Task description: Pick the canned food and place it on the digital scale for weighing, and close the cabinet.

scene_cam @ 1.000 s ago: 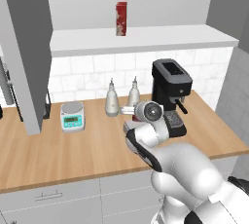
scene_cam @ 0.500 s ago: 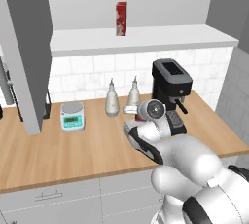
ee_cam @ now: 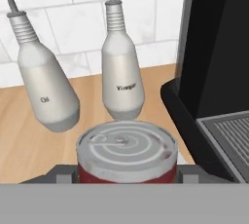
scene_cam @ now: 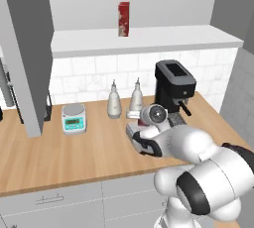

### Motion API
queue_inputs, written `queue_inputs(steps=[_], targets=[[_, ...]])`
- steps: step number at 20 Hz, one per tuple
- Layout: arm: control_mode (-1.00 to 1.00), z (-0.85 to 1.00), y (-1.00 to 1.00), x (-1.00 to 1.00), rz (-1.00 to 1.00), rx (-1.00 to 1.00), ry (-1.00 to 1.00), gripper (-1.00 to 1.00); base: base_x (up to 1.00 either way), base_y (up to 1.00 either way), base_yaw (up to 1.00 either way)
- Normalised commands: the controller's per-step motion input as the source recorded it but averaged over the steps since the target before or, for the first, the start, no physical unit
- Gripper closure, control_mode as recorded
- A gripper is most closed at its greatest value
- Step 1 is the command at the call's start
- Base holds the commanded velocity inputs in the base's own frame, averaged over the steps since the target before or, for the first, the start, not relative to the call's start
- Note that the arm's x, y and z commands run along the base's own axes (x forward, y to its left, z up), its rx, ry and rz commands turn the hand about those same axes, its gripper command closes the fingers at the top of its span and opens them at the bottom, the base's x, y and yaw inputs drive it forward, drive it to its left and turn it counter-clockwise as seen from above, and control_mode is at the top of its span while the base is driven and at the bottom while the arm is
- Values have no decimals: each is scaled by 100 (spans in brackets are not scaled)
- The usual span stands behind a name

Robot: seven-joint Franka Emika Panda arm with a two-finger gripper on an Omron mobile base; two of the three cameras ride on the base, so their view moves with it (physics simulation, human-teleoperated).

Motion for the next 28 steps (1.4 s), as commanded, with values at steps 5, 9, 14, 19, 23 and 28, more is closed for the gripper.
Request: queue_inputs(steps=[5, 9, 14, 19, 23, 28], targets=[[-100, -29, -1, 15, 0, 0, 2, 100, 0, 0, 0], [-100, -24, 0, 14, 0, 0, 0, 100, 0, 0, 0], [-100, -24, 0, 21, 0, 0, 0, 100, 0, 0, 0], [-100, -14, 0, 15, 0, 0, -1, 100, 0, 0, 0], [-100, -3, 0, 0, 0, 0, -5, 100, 0, 0, 0], [-100, -10, 0, 0, 0, 0, -2, -100, 0, 0, 0]])
